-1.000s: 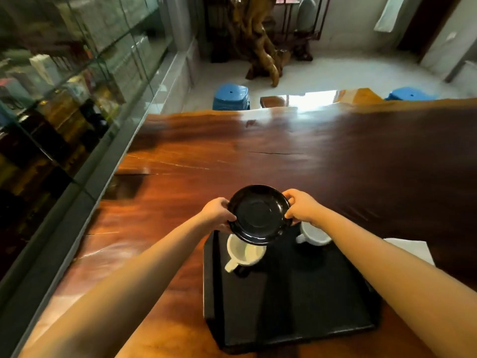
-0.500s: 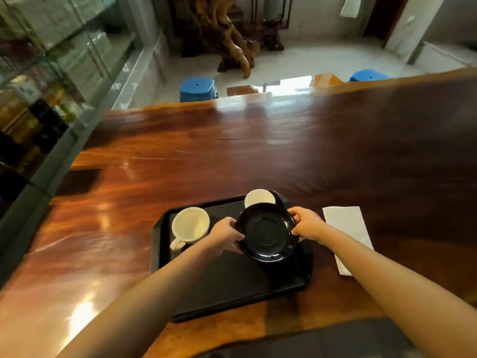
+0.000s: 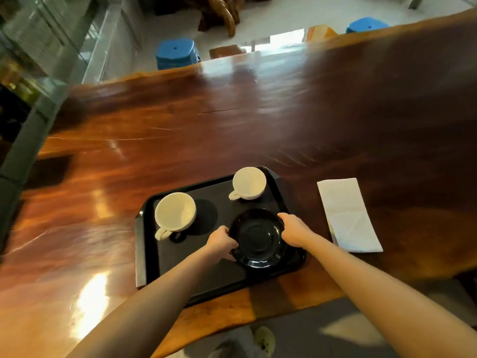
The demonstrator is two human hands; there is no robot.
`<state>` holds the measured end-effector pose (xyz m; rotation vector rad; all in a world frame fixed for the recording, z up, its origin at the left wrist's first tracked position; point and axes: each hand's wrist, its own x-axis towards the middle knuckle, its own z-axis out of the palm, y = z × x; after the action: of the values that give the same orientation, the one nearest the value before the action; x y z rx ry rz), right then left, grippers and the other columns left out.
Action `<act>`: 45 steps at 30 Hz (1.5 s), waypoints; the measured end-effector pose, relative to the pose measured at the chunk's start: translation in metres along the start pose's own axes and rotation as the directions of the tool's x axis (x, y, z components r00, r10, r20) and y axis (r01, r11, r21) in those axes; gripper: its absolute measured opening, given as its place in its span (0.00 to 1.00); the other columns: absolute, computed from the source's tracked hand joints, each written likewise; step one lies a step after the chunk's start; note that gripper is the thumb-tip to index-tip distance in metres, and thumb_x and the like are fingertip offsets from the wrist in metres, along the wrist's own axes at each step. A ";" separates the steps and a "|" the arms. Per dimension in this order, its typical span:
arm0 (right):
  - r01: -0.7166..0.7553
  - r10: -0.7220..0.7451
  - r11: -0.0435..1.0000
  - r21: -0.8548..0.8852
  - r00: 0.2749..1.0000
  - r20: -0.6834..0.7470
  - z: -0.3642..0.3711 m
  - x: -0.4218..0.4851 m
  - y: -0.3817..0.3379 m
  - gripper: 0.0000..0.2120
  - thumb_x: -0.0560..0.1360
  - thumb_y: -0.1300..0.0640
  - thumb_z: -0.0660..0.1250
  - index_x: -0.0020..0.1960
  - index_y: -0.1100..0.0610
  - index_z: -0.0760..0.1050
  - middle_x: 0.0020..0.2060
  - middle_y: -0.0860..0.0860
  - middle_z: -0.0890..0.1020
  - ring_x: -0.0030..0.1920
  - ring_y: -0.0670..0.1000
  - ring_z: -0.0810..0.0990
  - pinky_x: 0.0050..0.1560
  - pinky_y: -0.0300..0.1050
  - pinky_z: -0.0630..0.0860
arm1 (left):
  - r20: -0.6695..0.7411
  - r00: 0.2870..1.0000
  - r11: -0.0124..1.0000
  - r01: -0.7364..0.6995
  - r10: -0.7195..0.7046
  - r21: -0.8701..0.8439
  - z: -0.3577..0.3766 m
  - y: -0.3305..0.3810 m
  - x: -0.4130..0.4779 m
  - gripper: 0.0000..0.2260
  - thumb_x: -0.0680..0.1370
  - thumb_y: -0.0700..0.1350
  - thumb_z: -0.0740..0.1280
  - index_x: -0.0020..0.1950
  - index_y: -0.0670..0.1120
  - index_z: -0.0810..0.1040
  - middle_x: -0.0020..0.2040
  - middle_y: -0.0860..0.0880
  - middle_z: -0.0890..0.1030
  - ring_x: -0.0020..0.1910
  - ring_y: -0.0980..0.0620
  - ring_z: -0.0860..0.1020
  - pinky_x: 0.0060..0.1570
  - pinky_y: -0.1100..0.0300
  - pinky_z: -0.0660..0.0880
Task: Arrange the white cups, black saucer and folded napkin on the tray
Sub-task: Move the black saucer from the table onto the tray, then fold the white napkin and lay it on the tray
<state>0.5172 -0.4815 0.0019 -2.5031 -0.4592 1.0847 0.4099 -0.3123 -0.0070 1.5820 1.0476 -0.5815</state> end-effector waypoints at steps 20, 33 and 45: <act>-0.025 0.027 0.999 -0.041 0.998 0.063 -0.080 -0.029 -0.016 0.22 0.77 0.58 0.64 0.70 0.59 0.67 0.66 0.57 0.73 0.64 0.56 0.73 0.63 0.49 0.74 | 0.247 0.925 0.419 -0.355 0.289 0.836 -0.025 0.119 -0.030 0.16 0.78 0.48 0.58 0.56 0.39 0.76 0.47 0.40 0.81 0.36 0.44 0.77 0.34 0.59 0.73; -0.070 0.068 0.998 -0.010 0.993 -0.093 -0.183 -0.040 0.064 0.21 0.77 0.56 0.63 0.68 0.58 0.68 0.65 0.57 0.74 0.62 0.56 0.75 0.56 0.46 0.75 | 0.330 0.802 0.446 -0.563 0.498 0.696 0.075 0.207 -0.038 0.21 0.78 0.50 0.60 0.69 0.47 0.66 0.60 0.43 0.77 0.43 0.45 0.80 0.44 0.56 0.77; 0.308 -0.373 0.830 -0.465 0.926 -0.051 -0.110 0.010 0.187 0.22 0.79 0.57 0.58 0.73 0.56 0.61 0.72 0.54 0.65 0.72 0.55 0.62 0.72 0.50 0.60 | -0.065 0.735 0.598 -0.493 0.675 0.631 0.251 0.106 0.001 0.20 0.80 0.42 0.58 0.73 0.45 0.62 0.73 0.45 0.65 0.73 0.47 0.62 0.71 0.54 0.61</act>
<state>0.6329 -0.6641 -0.0203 -2.7017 -1.1857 0.7128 0.5407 -0.5511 -0.0242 2.4914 0.4696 -0.1808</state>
